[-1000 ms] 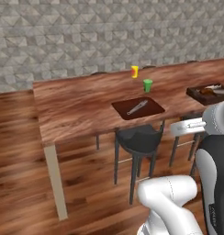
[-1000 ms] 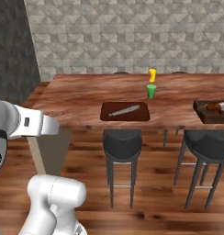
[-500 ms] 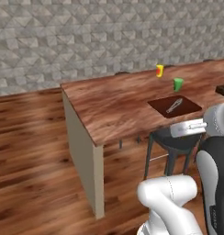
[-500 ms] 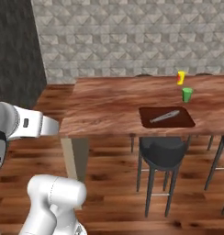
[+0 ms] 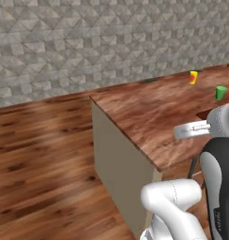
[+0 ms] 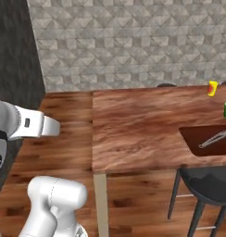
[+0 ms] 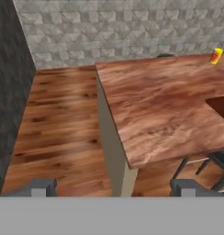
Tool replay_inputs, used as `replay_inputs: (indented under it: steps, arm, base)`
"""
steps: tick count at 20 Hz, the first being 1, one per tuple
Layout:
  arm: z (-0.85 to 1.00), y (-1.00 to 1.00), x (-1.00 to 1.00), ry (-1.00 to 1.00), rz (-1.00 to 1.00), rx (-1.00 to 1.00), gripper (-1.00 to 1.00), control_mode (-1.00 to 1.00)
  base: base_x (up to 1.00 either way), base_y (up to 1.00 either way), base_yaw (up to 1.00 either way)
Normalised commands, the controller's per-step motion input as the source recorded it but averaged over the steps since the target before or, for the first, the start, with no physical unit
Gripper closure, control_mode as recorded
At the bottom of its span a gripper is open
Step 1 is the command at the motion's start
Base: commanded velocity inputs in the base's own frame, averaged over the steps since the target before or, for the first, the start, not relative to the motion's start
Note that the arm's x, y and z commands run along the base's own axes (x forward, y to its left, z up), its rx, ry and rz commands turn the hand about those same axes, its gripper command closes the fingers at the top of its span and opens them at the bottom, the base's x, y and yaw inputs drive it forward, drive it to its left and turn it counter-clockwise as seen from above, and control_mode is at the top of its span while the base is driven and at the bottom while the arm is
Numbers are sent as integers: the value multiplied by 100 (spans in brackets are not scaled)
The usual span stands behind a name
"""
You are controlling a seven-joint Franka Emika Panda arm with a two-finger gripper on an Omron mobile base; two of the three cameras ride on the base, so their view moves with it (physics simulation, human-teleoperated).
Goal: Gather the corn and mushroom from the fridge and place them on a tray on the dining counter. Then gather the chicken drumstick and fish from the fridge and place them on the other tray.
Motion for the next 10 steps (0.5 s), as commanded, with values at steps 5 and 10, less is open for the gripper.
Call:
replay_inputs:
  steps: [5, 10]
  arm:
    - [0, 0, 0, 0, 0, 0, -100, 100]
    - [0, 0, 0, 0, 0, 0, -100, 100]
  base:
    - [32, 100, -26]
    - [68, 100, -41]
